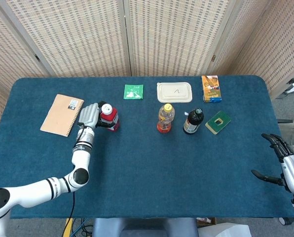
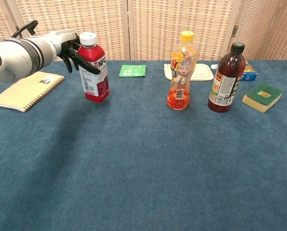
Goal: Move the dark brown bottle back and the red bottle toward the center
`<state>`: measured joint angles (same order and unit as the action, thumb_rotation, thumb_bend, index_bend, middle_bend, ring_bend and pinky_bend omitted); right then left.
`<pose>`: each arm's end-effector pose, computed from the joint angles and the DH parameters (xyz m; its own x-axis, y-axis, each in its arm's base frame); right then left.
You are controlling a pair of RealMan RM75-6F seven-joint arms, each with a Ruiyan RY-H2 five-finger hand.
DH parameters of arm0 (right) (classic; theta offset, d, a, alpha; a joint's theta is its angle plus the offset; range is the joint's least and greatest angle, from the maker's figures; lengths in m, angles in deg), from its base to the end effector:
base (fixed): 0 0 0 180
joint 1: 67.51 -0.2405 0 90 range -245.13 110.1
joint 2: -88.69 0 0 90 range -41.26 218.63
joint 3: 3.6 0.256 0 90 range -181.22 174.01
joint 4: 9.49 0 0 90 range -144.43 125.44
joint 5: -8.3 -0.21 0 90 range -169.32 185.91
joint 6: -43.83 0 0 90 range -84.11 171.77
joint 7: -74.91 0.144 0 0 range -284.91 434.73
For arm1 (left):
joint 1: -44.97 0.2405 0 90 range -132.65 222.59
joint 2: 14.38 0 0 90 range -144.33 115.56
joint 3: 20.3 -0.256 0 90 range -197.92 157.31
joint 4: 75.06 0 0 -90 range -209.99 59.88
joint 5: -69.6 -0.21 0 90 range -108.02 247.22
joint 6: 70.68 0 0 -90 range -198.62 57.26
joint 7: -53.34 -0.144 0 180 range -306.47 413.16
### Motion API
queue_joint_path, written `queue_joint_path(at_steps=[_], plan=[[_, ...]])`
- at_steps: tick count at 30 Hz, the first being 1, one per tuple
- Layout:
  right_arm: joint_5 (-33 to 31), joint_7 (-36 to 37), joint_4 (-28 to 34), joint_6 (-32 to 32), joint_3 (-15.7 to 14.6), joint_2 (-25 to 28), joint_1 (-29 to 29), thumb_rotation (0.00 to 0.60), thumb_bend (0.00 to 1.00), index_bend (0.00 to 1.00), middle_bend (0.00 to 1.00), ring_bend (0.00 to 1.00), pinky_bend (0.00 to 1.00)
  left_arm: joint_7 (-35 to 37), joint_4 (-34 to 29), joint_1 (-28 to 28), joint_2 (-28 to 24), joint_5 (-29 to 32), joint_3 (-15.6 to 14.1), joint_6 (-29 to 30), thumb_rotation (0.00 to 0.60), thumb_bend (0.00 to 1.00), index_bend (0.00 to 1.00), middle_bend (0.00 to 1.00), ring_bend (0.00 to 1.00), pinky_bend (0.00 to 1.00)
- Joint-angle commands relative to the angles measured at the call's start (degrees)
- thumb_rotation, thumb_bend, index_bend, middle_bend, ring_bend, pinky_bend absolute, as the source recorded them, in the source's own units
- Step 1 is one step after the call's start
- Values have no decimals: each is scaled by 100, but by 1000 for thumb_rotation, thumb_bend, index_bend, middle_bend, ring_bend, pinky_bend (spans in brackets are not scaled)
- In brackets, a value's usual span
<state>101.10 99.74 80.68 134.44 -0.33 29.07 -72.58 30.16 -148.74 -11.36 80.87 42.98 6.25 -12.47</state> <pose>-0.3004 -0.1827 0.1936 0.0894 0.0489 0.9948 -0.9824 -0.1603 0.0961 -0.1024 0.4386 0.0075 0.0528 0.1759 0.9830 0.9948 0.0770 -0.0672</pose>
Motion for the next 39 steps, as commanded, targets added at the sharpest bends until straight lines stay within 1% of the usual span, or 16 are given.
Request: queue_joint_path(at_steps=[1,8,20,27,39], plan=[[-6,25,-5,0,1,8,1,600,0,123,169,90,310,-14,126,-62,109,-3,-7,-21,600,95,513,502,558,550],[-3,98,-27,-4,-4,21,-1,600,0,123,169,90,310,-75,436,-154,350,-130,-79,-7,600,95,513,502,558,550],[-16,183,-45,-19,-9,42,-2,600,0,123,169,90,310,-100,743,-309,635,-282,20,-17,600,95,513,502,558,550],[-19,231,-51,-4,-6,56,5,600,0,123,169,91,310,-280,824,-350,709,-271,-34,-86,600,95,507,502,556,550],[-28,288,-53,27,-1,80,23,600,0,123,169,90,310,-369,933,-393,870,-448,-73,-60,600,95,491,502,548,550]])
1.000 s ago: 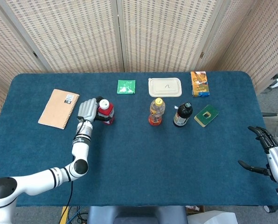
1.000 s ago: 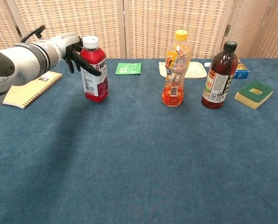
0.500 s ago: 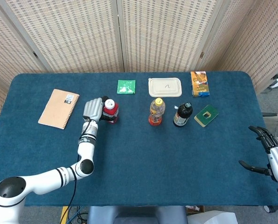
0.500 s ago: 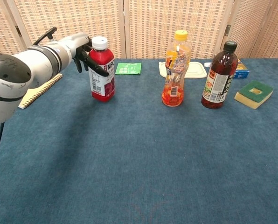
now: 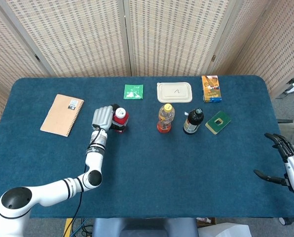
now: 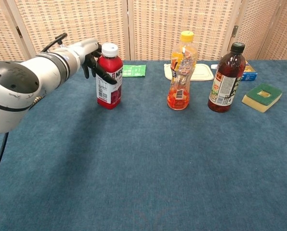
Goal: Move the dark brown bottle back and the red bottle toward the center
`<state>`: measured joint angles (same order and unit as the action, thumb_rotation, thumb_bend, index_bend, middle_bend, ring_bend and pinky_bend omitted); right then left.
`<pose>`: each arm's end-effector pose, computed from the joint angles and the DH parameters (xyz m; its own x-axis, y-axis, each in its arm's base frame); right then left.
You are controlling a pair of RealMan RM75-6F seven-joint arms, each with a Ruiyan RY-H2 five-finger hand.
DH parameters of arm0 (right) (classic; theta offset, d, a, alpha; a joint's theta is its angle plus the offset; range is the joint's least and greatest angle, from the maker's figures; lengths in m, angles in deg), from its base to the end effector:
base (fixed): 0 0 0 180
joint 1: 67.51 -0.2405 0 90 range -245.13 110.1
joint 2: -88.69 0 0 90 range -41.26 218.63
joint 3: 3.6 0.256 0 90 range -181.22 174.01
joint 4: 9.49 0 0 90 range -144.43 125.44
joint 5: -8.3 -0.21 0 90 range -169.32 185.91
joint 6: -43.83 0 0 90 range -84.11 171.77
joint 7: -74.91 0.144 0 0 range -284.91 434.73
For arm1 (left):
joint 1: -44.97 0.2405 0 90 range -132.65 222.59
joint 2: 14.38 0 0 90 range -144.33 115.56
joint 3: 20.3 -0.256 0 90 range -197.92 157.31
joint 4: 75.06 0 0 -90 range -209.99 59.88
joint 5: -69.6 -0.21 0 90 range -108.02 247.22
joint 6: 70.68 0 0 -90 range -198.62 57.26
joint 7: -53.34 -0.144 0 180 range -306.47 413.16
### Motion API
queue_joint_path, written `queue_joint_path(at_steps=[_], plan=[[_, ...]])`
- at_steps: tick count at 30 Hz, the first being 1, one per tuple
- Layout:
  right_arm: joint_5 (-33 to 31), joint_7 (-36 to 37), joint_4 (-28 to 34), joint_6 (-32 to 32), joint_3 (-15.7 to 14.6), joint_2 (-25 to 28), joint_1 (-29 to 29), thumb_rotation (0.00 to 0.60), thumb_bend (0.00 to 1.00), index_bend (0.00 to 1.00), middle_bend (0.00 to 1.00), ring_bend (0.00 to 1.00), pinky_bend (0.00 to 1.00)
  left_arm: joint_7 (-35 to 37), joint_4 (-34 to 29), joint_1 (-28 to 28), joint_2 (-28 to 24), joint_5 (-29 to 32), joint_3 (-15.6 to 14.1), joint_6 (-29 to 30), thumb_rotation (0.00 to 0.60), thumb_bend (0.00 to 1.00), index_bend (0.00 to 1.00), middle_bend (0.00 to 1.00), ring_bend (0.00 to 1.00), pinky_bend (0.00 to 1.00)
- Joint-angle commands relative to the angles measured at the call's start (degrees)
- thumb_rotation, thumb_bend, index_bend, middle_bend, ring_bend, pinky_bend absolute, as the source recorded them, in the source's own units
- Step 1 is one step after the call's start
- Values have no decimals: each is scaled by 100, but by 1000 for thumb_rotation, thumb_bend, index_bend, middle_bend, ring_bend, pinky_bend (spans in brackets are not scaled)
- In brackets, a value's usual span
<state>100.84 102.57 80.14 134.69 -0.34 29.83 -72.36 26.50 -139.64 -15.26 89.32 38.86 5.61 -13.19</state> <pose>-0.3036 -0.1818 0.1996 0.0626 0.0487 0.9969 -0.9853 -0.1561 0.0695 -0.0790 0.4396 -0.0330 0.1712 0.1812 0.9684 0.9848 -0.0034 -0.1735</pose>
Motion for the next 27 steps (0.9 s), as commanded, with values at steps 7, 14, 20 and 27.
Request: queue_joint_path(at_steps=[7,14,20,27], plan=[[-5,23,4,5,1,17,8,600,0,123,169,90,310,-39,58,11,71,-88,-21,-20,600,95,464,490,523,550],[0,27,8,16,-1,24,15,600,0,123,169,90,310,-198,-21,-1,20,88,31,-113,600,95,381,358,418,532],[2,31,9,12,-2,26,15,600,0,123,169,90,310,-280,-99,2,-40,219,83,-120,600,95,198,308,381,522],[13,5,9,-10,-10,17,5,600,0,123,169,91,310,-306,-215,21,-125,286,117,-109,600,95,32,188,293,500]])
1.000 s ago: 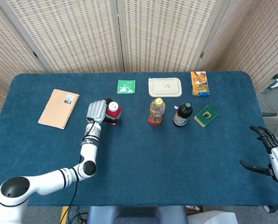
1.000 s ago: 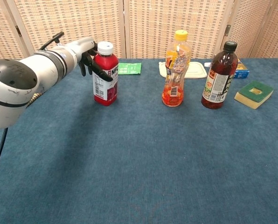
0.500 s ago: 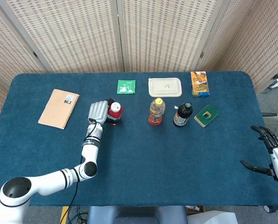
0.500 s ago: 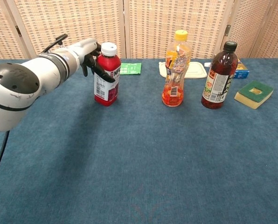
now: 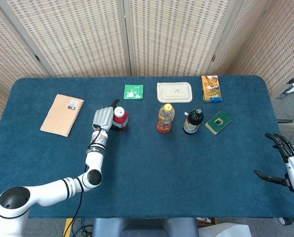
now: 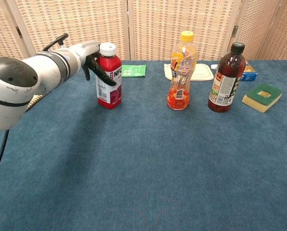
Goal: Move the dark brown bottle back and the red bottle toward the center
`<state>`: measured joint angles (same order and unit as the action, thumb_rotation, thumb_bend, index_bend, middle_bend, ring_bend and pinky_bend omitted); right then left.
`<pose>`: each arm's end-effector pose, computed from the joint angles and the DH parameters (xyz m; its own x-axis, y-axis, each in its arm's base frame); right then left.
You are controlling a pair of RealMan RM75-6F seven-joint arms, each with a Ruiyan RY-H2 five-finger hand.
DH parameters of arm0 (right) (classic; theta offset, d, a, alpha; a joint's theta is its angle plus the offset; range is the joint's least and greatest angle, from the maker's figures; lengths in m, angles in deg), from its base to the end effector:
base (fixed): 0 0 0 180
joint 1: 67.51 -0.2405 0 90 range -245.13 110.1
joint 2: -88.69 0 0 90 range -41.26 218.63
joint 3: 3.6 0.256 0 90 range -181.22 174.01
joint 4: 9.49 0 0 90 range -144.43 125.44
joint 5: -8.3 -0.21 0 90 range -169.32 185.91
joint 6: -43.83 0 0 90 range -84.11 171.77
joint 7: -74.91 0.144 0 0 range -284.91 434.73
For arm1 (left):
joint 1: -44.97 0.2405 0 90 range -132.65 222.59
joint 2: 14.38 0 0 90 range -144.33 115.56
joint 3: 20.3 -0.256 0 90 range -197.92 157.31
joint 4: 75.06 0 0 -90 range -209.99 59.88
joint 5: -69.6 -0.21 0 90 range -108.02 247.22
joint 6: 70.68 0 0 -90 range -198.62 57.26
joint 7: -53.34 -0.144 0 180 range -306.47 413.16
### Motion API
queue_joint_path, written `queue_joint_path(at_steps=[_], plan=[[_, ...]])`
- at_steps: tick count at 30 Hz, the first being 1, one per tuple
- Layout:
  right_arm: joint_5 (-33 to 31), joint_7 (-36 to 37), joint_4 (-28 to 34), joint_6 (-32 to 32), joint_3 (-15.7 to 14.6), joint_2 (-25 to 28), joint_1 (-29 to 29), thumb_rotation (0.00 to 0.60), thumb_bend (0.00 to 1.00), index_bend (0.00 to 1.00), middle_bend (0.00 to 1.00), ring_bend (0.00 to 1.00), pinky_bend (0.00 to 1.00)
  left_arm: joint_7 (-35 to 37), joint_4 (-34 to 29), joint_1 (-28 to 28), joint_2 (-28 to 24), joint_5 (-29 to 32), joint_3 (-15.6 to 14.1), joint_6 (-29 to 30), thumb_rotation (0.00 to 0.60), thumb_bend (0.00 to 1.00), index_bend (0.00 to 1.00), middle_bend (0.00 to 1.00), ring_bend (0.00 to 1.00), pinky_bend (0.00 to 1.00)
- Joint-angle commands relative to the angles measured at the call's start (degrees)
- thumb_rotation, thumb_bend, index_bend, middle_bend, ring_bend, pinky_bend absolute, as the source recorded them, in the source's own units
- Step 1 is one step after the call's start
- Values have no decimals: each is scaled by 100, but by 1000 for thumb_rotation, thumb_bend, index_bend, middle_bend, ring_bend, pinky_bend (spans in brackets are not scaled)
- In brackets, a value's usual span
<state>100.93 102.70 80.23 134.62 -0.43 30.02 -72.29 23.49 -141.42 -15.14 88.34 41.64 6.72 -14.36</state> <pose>-0.3037 -0.1811 0.2001 0.0625 0.0452 0.9970 -0.9855 -0.1551 0.0688 -0.0778 0.4392 -0.0318 0.1732 0.2150 0.9611 0.9837 0.0105 -0.1796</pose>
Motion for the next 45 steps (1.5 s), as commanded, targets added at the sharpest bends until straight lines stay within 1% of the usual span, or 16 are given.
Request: queue_joint_path(at_steps=[1,3,6,12,19,25,28,34,38,40,41,45], plan=[[6,-13,1,-5,-3,-3,-3,600,0,123,169,90,310,-10,-64,14,-45,3,3,17,600,95,28,171,280,494],[11,-21,2,-12,-6,-6,-7,600,0,123,169,90,310,-27,-139,27,-97,12,2,30,600,95,23,136,253,478],[16,-38,3,-15,-9,-11,-9,600,0,123,169,90,310,-110,-263,46,-210,74,-9,33,600,95,13,119,238,467],[26,-81,2,-27,-17,-23,-15,600,0,123,169,90,310,-332,-683,128,-536,382,-37,48,600,95,0,117,238,444],[44,-187,16,-77,-39,-58,-34,600,0,123,169,90,310,-329,-1310,330,-933,460,-104,260,600,94,0,117,238,442],[43,-292,35,-105,-48,-90,-44,600,0,123,169,91,310,-253,-1814,546,-1225,373,-248,473,600,95,0,118,238,443],[36,-338,36,-118,-49,-100,-48,600,0,124,169,90,310,-268,-2089,678,-1401,277,-392,601,600,95,0,118,238,442],[-6,-406,34,-132,-36,-121,-50,600,0,123,169,91,310,-76,-2643,1078,-1804,-304,-701,995,600,95,13,117,230,442],[-8,-474,39,-143,-37,-141,-53,600,0,123,169,90,310,121,-2966,1423,-2132,-809,-937,1282,600,95,43,117,229,442],[-7,-508,43,-159,-41,-152,-59,600,0,123,169,90,310,240,-3118,1592,-2281,-1040,-1038,1402,600,95,77,117,229,442],[-8,-528,44,-173,-45,-158,-63,600,0,123,169,90,310,288,-3192,1678,-2360,-1180,-1111,1457,600,95,90,117,229,442],[-14,-659,49,-231,-59,-193,-81,600,0,123,169,90,310,359,-3433,2058,-2701,-1961,-1577,1717,600,95,148,128,229,443]])
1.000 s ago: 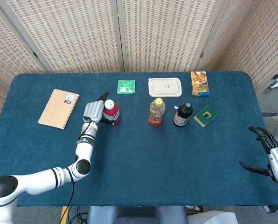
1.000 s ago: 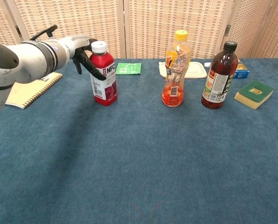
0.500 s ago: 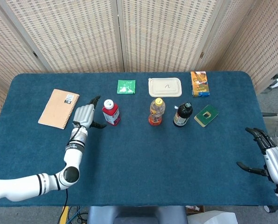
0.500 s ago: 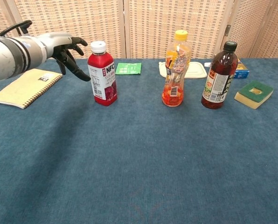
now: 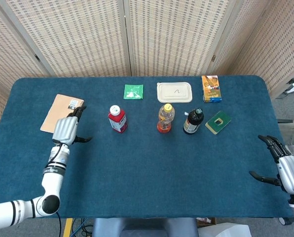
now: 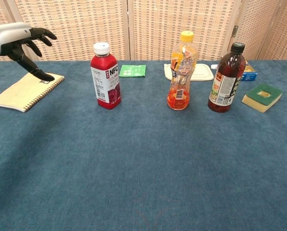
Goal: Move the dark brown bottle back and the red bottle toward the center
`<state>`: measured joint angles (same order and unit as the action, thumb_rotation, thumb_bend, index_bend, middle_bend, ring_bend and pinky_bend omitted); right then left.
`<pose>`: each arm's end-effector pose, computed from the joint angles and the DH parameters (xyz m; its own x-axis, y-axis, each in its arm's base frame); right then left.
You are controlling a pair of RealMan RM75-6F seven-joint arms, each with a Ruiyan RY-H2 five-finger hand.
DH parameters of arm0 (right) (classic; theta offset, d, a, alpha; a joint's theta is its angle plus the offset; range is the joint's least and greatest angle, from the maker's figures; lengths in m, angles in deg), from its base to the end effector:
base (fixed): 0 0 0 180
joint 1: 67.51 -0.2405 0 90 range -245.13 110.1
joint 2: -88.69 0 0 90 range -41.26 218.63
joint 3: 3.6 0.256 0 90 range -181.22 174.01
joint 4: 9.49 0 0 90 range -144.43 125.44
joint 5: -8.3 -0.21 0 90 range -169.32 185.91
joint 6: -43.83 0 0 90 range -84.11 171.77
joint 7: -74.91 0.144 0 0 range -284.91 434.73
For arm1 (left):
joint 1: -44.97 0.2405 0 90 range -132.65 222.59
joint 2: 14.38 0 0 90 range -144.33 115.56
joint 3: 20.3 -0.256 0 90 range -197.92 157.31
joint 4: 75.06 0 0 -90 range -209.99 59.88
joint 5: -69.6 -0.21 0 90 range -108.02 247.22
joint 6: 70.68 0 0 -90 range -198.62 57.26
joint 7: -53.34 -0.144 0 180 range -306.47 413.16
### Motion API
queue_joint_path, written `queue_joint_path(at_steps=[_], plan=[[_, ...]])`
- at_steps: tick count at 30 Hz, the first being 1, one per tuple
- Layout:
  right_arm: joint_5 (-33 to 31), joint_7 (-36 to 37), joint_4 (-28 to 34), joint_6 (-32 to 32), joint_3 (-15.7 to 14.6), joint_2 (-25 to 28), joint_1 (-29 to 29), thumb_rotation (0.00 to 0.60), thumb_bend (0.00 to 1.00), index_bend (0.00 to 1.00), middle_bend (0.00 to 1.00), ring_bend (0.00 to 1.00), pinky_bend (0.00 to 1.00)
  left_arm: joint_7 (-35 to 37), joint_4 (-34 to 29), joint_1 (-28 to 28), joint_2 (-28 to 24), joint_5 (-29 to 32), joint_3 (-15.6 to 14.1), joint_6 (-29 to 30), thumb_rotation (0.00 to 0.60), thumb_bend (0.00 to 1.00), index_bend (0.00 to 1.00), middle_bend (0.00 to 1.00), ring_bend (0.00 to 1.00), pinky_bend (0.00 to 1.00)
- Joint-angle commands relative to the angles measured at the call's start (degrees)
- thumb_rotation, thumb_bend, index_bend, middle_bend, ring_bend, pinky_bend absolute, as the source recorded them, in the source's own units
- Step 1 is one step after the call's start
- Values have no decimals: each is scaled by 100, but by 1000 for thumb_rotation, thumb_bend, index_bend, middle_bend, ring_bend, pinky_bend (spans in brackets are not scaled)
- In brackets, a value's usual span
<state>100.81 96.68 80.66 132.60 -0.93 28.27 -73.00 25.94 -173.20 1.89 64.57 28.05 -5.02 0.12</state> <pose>-0.3023 -0.1834 0.1842 0.1333 0.0199 0.9909 -0.9803 -0.1445 0.1348 -0.1548 0.3610 0.0704 0.3129 0.1141 0.9429 0.9497 -0.0238 -0.3123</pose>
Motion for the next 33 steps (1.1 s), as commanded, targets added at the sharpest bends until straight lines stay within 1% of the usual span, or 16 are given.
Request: queue_joint_path(at_steps=[1,4,6,11,14,18,22,27,29,33], plan=[[-2,-88,9,-43,-15,-22,-13,600,0,123,169,90,310,134,-308,436,-388,-751,-488,332,600,95,153,131,229,442],[-10,-192,24,-71,-23,-30,-17,600,0,127,169,91,310,348,-507,721,-604,-1201,-713,507,600,94,174,147,230,442],[-37,-242,31,-72,-15,-23,-11,600,0,137,169,90,310,611,-629,946,-755,-1484,-845,615,600,95,196,158,229,442],[-152,-250,39,-80,23,36,11,600,0,151,184,90,310,1102,-577,1548,-953,-2493,-1247,1213,600,95,259,199,229,442],[-200,-226,39,-86,44,58,16,600,0,167,188,90,310,1233,-538,1829,-996,-2929,-1453,1490,600,95,280,211,229,442],[-238,-276,50,-125,41,82,21,600,0,170,193,90,310,1119,-477,2162,-1082,-3432,-1755,1742,600,95,284,215,230,443],[-293,-361,79,-199,33,112,20,600,0,172,196,90,310,1086,-420,2453,-1137,-3804,-1908,2009,600,95,287,215,229,442],[-359,-379,119,-316,21,170,7,600,0,172,196,90,310,1261,-128,2878,-1075,-4250,-2078,2394,600,95,314,232,230,440],[-385,-376,112,-356,18,175,3,600,0,172,196,90,310,1339,-2,3020,-1068,-4324,-2135,2443,600,95,322,238,230,439],[-418,-403,107,-432,-6,186,3,600,0,173,196,90,310,1506,128,3164,-1128,-4283,-2086,2414,600,95,332,249,229,436]])
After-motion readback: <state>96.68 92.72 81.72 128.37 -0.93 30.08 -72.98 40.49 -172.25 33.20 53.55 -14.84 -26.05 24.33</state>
